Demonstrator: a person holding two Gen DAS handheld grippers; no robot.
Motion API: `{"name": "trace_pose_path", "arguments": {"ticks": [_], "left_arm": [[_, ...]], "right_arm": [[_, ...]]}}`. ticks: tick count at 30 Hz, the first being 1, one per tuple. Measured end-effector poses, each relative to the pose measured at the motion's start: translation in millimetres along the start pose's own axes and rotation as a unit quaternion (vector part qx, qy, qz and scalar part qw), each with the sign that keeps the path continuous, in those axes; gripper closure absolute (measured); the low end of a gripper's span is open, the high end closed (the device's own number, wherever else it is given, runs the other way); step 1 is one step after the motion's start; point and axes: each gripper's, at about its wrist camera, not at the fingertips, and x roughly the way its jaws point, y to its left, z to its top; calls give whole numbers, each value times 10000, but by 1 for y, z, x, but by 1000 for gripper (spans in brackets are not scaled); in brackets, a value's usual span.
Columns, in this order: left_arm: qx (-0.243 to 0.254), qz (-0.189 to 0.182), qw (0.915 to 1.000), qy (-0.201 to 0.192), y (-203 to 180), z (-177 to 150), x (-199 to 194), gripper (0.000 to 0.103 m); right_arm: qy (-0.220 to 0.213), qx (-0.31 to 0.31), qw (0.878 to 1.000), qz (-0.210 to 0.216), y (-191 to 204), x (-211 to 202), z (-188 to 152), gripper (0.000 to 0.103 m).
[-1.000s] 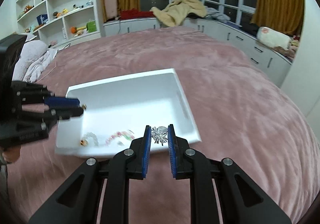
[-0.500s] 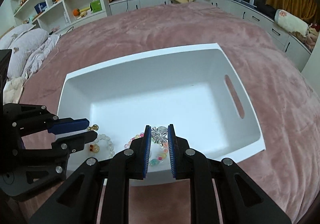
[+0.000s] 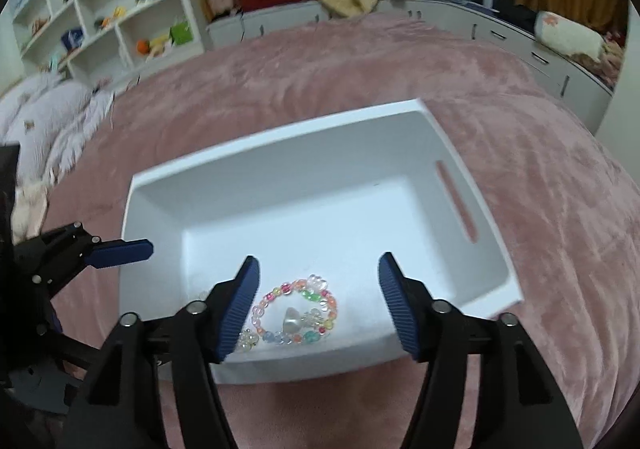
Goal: Organize jewelry
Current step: 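Move both open grippers back toward the pearl earrings on the bed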
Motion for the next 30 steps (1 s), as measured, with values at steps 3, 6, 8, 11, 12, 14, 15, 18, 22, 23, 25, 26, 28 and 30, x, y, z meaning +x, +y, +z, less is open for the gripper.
{"name": "trace_pose_path", "arguments": {"ticks": [3,6,8,11,12,14,15,18,22,23,25,26,28,30], "left_arm": [[10,-54,10000,-49,-5,3,-2,11],[62,-163,9998,-101,-14,5,-6,11],[121,-251,9995,-147,-25,7,-8,11],[201,-424,9988,-168,-41,7,-11,11],[226,-454,9985,-182,-46,7,-12,11],[276,-575,9977,-215,-57,6,-14,11],[301,-624,9973,-237,-62,6,-16,11],[381,-735,9962,-269,-76,8,-18,11],[498,-931,9940,-277,-99,10,-16,11],[528,-966,9935,-283,-104,11,-15,11],[614,-1063,9921,-274,-120,10,-13,11],[666,-1100,9913,-268,-128,10,-12,11],[762,-1218,9893,-240,-144,9,-8,11],[857,-1294,9876,-217,-157,7,-5,11]], "right_arm": [[-109,65,9999,-105,-12,-13,-5,27],[-105,203,9996,-188,-27,-24,-14,27],[-83,244,9992,-296,-39,-32,-22,27],[-46,290,9984,-489,-58,-43,-31,27],[-43,333,9981,-519,-65,-47,-34,27],[-31,405,9972,-635,-79,-55,-41,27],[-43,460,9965,-693,-85,-61,-44,27],[-124,627,9942,-867,-111,-84,-57,27],[-158,741,9910,-1103,-138,-111,-73,27],[-163,766,9900,-1169,-143,-117,-78,27],[-186,827,9885,-1250,-153,-129,-86,27],[-188,853,9877,-1294,-157,-134,-91,26],[-177,872,9860,-1409,-167,-145,-104,26],[-137,885,9847,-1493,-175,-152,-116,26]]}}
